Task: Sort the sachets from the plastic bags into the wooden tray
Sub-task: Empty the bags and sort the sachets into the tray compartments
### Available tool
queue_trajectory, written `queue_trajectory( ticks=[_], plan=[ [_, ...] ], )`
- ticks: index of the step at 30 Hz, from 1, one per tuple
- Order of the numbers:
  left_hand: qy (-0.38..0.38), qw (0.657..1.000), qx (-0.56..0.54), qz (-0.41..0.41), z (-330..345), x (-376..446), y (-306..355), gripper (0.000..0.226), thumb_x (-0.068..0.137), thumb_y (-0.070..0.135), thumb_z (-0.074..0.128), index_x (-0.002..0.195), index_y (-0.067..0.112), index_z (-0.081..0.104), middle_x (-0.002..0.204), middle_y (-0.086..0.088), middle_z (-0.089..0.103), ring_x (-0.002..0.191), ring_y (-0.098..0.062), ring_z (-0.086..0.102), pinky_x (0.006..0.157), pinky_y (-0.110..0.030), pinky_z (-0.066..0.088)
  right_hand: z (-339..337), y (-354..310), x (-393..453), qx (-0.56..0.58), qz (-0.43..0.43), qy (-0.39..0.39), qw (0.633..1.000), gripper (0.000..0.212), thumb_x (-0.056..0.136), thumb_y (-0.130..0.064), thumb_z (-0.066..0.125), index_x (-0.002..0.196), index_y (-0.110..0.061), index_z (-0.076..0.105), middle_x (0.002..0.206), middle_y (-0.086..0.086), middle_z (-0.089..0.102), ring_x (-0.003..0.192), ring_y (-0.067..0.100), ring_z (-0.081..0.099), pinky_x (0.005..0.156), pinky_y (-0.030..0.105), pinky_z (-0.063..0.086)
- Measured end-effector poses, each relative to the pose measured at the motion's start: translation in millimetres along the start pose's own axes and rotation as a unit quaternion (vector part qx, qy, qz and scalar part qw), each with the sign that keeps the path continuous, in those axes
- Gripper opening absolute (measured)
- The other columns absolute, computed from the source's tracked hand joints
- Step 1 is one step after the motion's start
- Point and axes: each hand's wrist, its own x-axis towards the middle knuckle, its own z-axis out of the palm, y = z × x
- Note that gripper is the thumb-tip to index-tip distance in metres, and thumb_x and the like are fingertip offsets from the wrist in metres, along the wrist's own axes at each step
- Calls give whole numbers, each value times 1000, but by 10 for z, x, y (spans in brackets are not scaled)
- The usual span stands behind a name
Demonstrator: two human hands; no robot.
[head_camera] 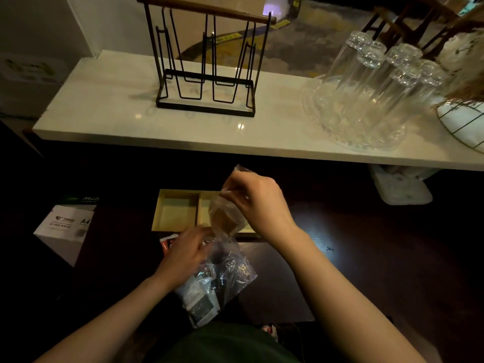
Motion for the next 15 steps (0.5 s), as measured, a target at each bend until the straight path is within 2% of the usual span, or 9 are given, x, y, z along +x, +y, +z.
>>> queue_trajectory(
  ticks=[1,2,3,4,5,6,9,12,15],
  plan=[
    [18,984,-169,-60,-95,7,120,42,90,58,23,111,38,54,118,11,60,115,-12,54,99,-34,42,9,-39,45,28,-9,-2,1000,7,85,-26,65,87,-19,65,85,-6,70,81,16,66,69,40,53],
    [18,933,-341,-112,-168,21,196,39,93,54,24,107,36,55,115,6,64,107,-14,60,97,-37,45,18,-78,90,62,-10,-1,998,6,86,-25,66,87,-19,65,83,-6,69,79,14,66,69,40,54],
    [-1,858,-492,-147,-240,45,250,43,93,54,24,109,32,57,115,-2,67,103,-20,65,95,-42,48,28,-112,134,99,-9,3,995,6,86,-23,66,86,-17,65,80,-8,67,76,12,65,69,38,54],
    [-14,787,-593,-171,-316,61,294,50,93,56,22,112,28,58,112,-7,70,97,-26,68,87,-44,54,38,-137,175,126,-11,9,992,6,86,-22,66,86,-16,65,78,-9,65,75,10,65,68,35,54],
    [-15,742,-644,-184,-387,84,327,53,93,56,22,112,24,59,104,-8,73,87,-28,71,75,-40,58,45,-152,211,133,-14,20,991,6,87,-21,66,87,-15,65,77,-10,63,74,9,64,67,33,53],
    [2,729,-657,-193,-445,119,328,53,94,54,23,110,21,61,94,-8,75,76,-26,72,62,-35,59,44,-153,244,120,-18,34,992,7,87,-22,65,87,-15,65,77,-10,64,74,9,63,66,32,53],
    [139,746,-616,-211,-582,198,343,42,97,44,32,94,17,63,82,-7,71,60,-16,69,46,-23,52,28,-34,327,51,6,48,998,12,89,-31,61,91,-19,65,83,-5,69,77,12,64,68,36,54],
    [250,831,-447,-216,-760,227,223,32,98,36,39,82,19,61,78,-6,63,49,-11,62,32,-19,44,96,219,374,-29,45,4,999,12,90,-32,60,94,-22,66,86,-6,68,80,12,63,71,38,55],
    [286,902,-247,-209,-960,259,139,33,97,33,43,80,12,63,75,-14,62,51,-21,60,32,-23,44,271,466,378,-51,62,-50,996,10,88,-28,63,95,-23,68,90,-5,70,83,13,64,73,40,57]
  ],
)
